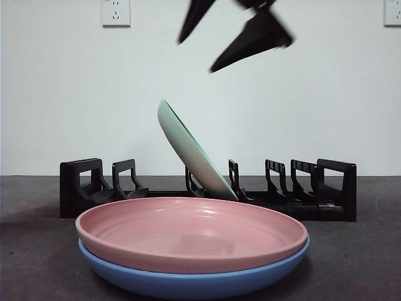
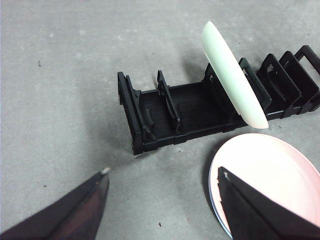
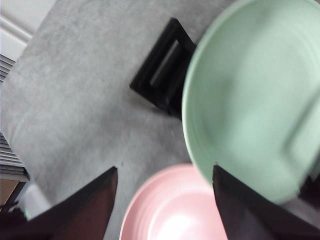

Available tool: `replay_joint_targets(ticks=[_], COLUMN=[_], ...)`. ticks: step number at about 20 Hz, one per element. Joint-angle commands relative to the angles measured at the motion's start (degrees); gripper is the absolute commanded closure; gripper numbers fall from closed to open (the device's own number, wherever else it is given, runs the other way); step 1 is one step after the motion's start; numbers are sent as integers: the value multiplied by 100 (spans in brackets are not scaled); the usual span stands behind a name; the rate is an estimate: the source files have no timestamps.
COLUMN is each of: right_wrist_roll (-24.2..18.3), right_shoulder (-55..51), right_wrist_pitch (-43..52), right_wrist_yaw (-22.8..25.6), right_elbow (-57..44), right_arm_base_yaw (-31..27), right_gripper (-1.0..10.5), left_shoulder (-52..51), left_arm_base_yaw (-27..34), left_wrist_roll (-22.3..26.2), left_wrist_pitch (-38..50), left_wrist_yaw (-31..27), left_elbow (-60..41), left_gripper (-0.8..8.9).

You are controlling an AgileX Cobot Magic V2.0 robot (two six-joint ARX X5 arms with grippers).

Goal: Place the plate

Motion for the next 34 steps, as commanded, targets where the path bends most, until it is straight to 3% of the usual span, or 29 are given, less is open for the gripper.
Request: replay_joint_targets(ticks=[1,9,12,19,22,25,29,32,34], right_wrist_roll=[13,-101,-103,-162,-155,-92,-98,-330,-872], right_shoulder=[767,2159,2229,2280,2264,2118,1777,1547,1349], right_wrist_pitch=[59,50,46,-177,-164,-210,-669,-1349,-1930], right_wrist_yaw=[-37,-50,-39,-46,-74,-492,-656,-765,-778], right_elbow=[708,1941,1941,1941,1941,1982,2496,3106,3348], right_arm_base_yaw=[44,26,26,37,39,26,61,68,118], right_gripper=[646,660,780,933,933,933,933,933,933], left_shoulder=[28,28,28,28,28,28,28,28,28], left_arm_base_yaw=[-4,-4,-4,-4,-4,-4,-4,-4,-4], left_wrist_roll=[35,37,37,35,35,37,37,37,37], left_wrist_pitch=[57,66,68,68,68,70,72,83,109], left_wrist_yaw=[-20,-20,-20,-20,-20,-20,-20,-20,-20], left_elbow=[28,28,28,28,28,28,28,28,28], left_gripper=[470,470,470,470,470,470,470,470,470])
